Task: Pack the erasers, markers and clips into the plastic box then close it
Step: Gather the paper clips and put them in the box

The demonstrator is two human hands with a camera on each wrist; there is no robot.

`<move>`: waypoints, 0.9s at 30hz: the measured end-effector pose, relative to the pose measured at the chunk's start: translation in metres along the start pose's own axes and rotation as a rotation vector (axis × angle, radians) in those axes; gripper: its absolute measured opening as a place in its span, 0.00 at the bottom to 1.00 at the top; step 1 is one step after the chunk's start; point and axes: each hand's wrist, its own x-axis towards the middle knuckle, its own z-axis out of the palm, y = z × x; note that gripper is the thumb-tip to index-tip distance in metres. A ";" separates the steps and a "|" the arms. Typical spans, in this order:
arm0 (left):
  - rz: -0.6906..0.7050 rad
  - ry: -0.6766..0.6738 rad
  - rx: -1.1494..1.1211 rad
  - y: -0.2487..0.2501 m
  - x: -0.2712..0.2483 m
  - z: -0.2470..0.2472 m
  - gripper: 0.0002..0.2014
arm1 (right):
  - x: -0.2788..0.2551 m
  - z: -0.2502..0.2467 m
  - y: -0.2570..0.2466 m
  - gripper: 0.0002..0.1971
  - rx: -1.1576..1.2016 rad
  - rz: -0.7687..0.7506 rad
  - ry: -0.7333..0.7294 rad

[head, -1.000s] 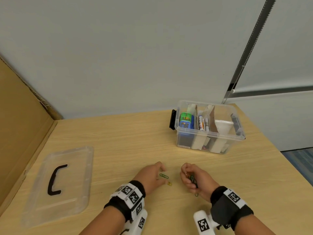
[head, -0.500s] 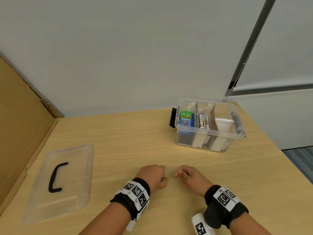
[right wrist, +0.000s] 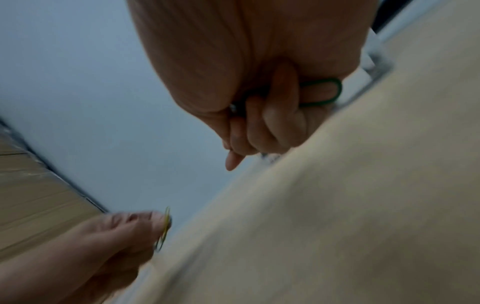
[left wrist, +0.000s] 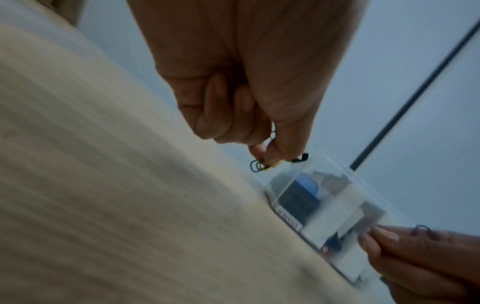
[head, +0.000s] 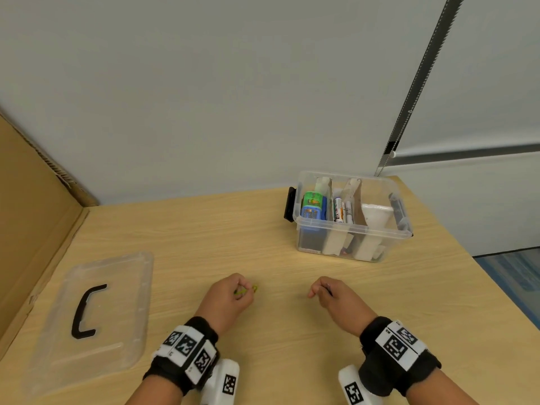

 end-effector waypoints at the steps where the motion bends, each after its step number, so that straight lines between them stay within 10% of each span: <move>1: 0.012 0.036 -0.033 0.002 -0.002 -0.004 0.02 | 0.000 -0.011 -0.007 0.15 -0.018 -0.031 0.029; 11: 0.016 0.161 -0.130 0.030 0.003 -0.006 0.04 | 0.037 -0.146 -0.062 0.19 0.270 -0.306 0.501; 17: 0.011 0.166 -0.103 0.056 0.011 0.013 0.04 | 0.073 -0.152 -0.031 0.19 0.236 -0.218 0.681; 27: 0.040 0.183 -0.091 0.078 0.007 0.026 0.03 | 0.077 -0.152 -0.016 0.15 -0.598 0.073 0.126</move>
